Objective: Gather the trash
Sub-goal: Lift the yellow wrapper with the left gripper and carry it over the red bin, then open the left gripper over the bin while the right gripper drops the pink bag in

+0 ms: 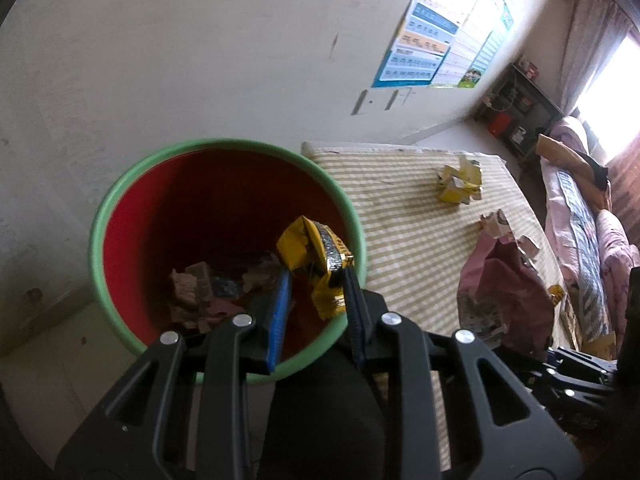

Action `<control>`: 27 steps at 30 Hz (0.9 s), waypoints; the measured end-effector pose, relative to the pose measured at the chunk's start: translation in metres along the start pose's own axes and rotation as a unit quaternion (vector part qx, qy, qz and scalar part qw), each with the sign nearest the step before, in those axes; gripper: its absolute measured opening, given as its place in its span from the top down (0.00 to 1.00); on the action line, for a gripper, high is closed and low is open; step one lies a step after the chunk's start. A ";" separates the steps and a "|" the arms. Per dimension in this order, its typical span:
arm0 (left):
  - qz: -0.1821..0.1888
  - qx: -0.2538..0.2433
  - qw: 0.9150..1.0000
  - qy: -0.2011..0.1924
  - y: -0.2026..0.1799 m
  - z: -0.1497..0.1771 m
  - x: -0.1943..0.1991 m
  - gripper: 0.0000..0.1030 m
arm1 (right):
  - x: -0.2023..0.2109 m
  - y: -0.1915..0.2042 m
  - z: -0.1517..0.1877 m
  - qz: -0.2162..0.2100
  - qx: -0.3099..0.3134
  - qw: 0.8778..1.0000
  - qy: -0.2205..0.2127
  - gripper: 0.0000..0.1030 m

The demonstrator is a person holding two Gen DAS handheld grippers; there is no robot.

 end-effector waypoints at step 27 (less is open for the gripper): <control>-0.029 0.061 0.998 -0.001 0.073 0.005 0.001 0.75 | -0.046 0.074 -0.031 -0.003 0.085 0.996 0.017 0.69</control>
Point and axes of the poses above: each gripper's, at about its wrist camera, not at the fingertips, and x roughly against the way its jaws point, y to its left, z to its underside, the point moved 9 cm from there along -x, roughly the way its jaws point, and after that the axes turned 7 degrees about z, right-handed, at the moved point
